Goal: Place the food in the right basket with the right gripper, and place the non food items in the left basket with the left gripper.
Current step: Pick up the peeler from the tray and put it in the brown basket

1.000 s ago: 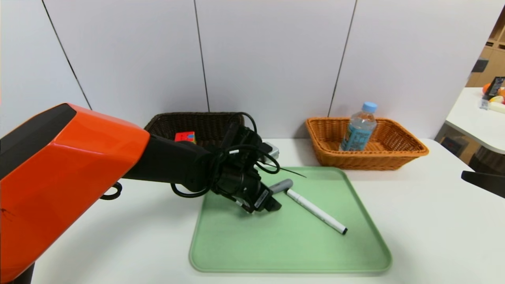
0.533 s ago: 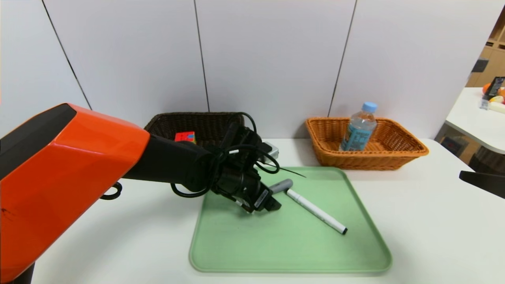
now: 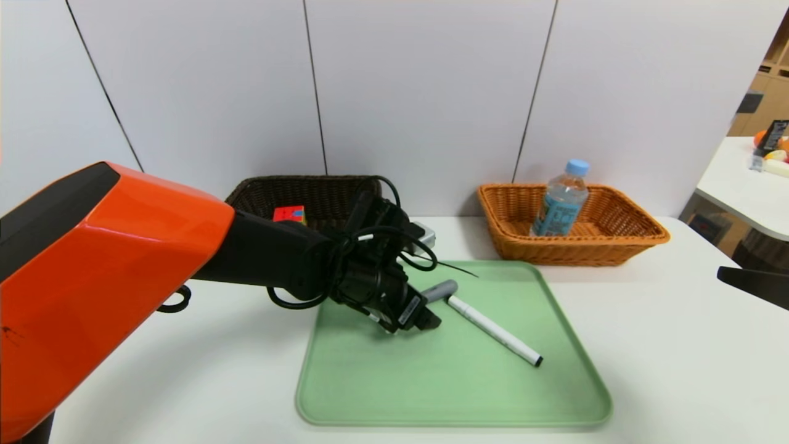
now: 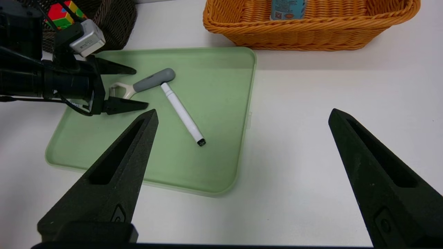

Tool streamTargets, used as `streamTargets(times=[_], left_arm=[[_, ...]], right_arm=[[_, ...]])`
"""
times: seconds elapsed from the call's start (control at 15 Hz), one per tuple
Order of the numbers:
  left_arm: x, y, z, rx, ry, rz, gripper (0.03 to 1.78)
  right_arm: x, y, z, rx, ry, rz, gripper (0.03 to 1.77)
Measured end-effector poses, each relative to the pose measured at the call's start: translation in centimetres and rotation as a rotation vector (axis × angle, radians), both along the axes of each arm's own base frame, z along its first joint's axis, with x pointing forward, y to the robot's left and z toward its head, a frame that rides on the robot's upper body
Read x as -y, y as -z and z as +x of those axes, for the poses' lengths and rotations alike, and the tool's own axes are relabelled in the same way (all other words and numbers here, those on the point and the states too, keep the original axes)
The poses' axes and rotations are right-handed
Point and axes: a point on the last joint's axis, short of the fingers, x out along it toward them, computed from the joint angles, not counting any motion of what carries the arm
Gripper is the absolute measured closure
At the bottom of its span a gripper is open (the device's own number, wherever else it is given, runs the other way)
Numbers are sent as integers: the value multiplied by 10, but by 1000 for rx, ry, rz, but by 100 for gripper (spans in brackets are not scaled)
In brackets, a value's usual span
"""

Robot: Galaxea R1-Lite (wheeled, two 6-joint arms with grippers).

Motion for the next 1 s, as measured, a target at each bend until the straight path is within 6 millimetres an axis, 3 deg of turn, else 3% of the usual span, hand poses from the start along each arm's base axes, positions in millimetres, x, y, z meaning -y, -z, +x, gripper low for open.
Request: streamTargets(times=[1.0], left_arm=[[1, 4, 1, -14, -3, 0, 14]], right_arm=[[0, -1, 1, 0, -1, -2, 10]])
